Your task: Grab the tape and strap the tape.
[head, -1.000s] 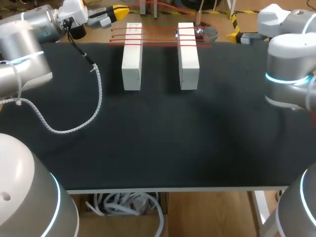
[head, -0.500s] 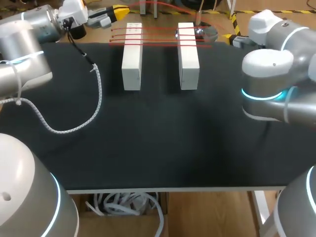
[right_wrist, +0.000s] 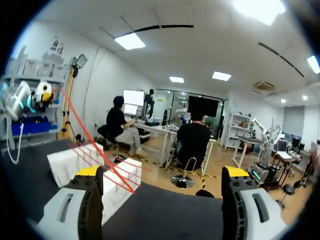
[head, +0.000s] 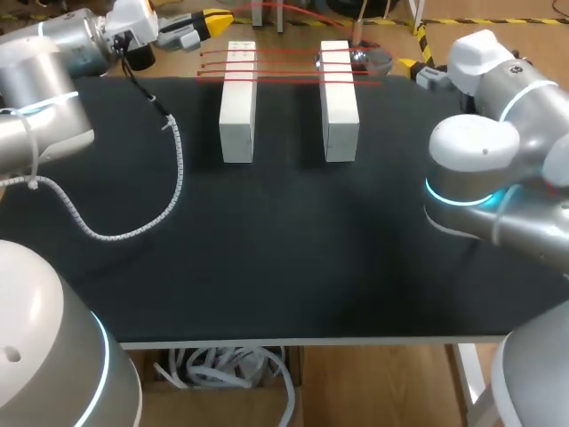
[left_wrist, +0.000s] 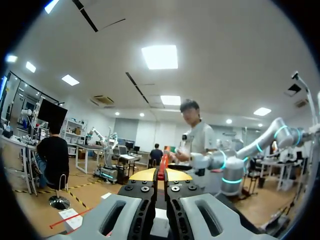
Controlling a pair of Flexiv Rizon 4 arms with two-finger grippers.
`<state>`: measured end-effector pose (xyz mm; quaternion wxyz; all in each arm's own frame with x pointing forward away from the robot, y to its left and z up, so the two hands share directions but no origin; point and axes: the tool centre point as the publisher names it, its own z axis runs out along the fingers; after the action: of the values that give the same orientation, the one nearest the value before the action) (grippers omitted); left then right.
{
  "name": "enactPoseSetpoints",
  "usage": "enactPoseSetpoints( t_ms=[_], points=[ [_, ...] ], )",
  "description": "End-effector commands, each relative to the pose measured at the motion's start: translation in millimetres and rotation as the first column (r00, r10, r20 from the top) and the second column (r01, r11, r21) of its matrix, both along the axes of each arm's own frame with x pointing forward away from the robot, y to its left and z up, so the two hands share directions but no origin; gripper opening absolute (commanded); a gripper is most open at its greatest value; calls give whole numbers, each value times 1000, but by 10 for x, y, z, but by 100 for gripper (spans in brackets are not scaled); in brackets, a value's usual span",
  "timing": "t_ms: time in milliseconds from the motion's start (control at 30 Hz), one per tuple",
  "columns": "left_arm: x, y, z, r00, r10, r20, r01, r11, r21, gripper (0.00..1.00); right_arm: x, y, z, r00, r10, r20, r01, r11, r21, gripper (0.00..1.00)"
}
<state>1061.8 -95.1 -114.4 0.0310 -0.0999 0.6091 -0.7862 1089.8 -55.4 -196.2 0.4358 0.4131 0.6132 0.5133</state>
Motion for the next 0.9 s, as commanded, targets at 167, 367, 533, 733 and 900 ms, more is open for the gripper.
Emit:
enactPoseSetpoints(
  t_ms=[167,367,533,733,900],
  points=[
    [-5,-3,-6,1000,2,2,-2,1000,-2,0,-80,53,53,984,-35,176,-14,963,269,100],
    [-5,-3,-6,1000,2,2,-2,1000,-2,0,-91,49,95,986,-37,161,-33,910,412,100],
    [-5,-3,-6,1000,2,2,-2,1000,-2,0,-104,92,211,982,-16,186,-79,868,490,100],
    [-5,-3,-6,1000,2,2,-2,1000,-2,0,-110,131,276,984,-2,180,-99,829,550,100],
    [-5,-3,-6,1000,2,2,-2,1000,-2,0,-125,153,295,983,-6,182,-96,830,549,100]
  ],
)
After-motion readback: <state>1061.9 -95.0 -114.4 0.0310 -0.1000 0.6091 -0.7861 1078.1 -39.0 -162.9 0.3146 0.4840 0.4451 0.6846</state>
